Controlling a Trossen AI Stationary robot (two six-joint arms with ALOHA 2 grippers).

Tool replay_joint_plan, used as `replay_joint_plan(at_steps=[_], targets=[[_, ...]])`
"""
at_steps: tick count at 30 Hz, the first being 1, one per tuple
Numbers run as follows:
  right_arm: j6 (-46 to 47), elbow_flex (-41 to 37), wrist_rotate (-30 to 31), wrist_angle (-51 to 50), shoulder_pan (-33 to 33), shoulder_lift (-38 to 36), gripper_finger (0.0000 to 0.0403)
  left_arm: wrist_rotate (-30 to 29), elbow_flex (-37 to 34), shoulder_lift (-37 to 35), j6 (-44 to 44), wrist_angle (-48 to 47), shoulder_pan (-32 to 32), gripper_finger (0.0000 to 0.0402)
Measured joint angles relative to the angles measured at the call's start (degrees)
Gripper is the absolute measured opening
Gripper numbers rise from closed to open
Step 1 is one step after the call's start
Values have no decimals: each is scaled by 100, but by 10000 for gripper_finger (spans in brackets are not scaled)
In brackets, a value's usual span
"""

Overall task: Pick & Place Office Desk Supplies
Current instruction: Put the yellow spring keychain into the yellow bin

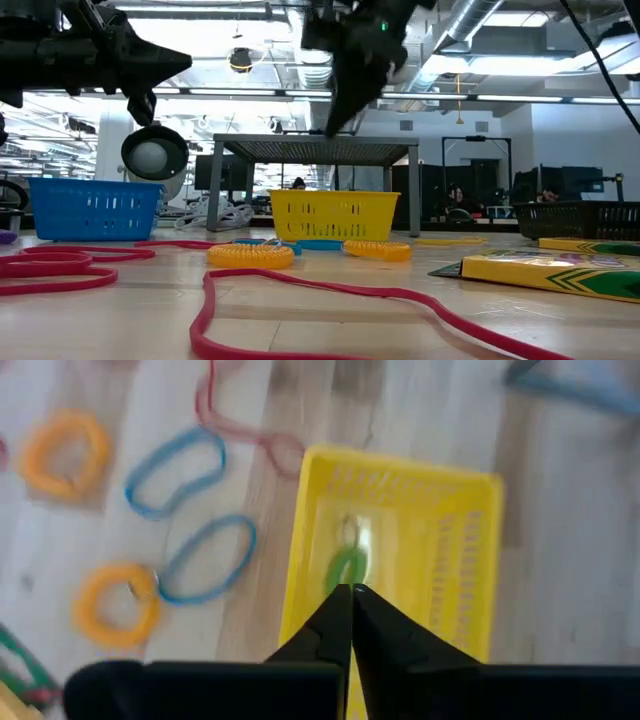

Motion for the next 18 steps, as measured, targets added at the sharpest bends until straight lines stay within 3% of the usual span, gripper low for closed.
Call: replay_joint_plan(at_steps=[9,15,18], targets=[[647,11,1,16,-23,-1483,2,670,543,360,48,-132,0,8],[1230,11,22,-325,216,-2301,3,740,1222,952,-66,-1265,-2,8],[1427,11,325,-560,366,-2558,2,1126,1621,1402,-245,-1664,-2,8]])
